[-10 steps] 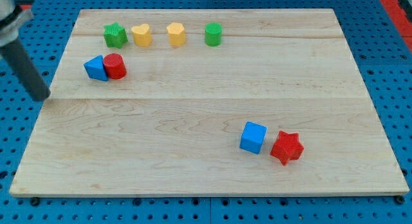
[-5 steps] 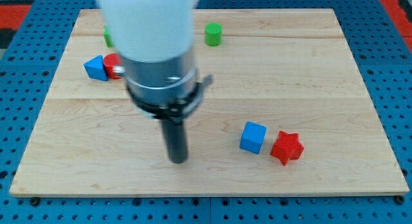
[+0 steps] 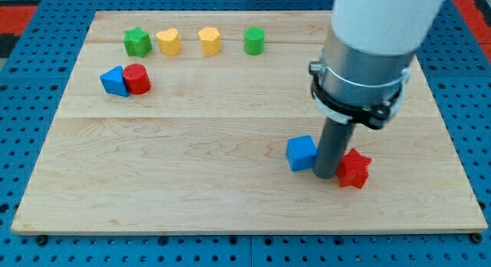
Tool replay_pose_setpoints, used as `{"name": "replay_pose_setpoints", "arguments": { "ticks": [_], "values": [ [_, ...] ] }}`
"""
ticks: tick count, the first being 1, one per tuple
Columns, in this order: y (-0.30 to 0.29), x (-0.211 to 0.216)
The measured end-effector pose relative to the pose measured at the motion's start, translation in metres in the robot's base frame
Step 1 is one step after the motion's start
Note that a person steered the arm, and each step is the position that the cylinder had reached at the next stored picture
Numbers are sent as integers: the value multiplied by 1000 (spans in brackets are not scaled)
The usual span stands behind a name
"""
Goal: Locate the blue cube underneath the green circle
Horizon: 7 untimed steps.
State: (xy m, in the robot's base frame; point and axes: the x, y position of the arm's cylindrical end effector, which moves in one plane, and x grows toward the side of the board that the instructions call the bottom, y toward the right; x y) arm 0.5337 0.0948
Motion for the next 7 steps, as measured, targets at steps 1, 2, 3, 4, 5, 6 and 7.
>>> {"name": "replay_pose_setpoints", "arguments": {
  "ticks": [1,2,3,4,5,6,7],
  "values": [
    [-26,-18],
    [-67,-41],
    [-111,-54],
    [-112,-72],
    [-111,-93],
    [-106,-111],
    [-78,-122]
  ]
}}
